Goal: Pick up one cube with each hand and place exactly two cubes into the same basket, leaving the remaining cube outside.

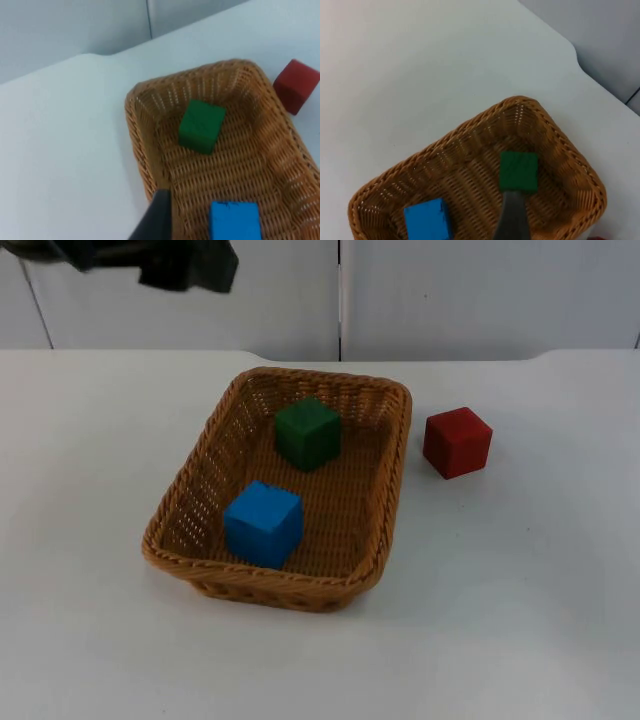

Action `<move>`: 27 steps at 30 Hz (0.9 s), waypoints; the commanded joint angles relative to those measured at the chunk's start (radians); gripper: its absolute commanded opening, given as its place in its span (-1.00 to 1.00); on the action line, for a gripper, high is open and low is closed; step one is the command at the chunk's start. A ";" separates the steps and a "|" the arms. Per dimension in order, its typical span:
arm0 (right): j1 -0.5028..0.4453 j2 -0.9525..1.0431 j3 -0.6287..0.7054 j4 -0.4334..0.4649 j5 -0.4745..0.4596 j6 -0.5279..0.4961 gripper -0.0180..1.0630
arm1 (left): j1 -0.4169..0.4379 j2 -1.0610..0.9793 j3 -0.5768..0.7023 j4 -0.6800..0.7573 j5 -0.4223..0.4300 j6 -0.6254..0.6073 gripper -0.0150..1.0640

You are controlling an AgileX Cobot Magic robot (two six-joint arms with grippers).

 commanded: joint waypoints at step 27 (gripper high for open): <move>0.000 -0.535 0.828 0.055 -0.397 -0.020 0.15 | -0.001 -0.339 0.003 -0.207 0.268 0.297 0.61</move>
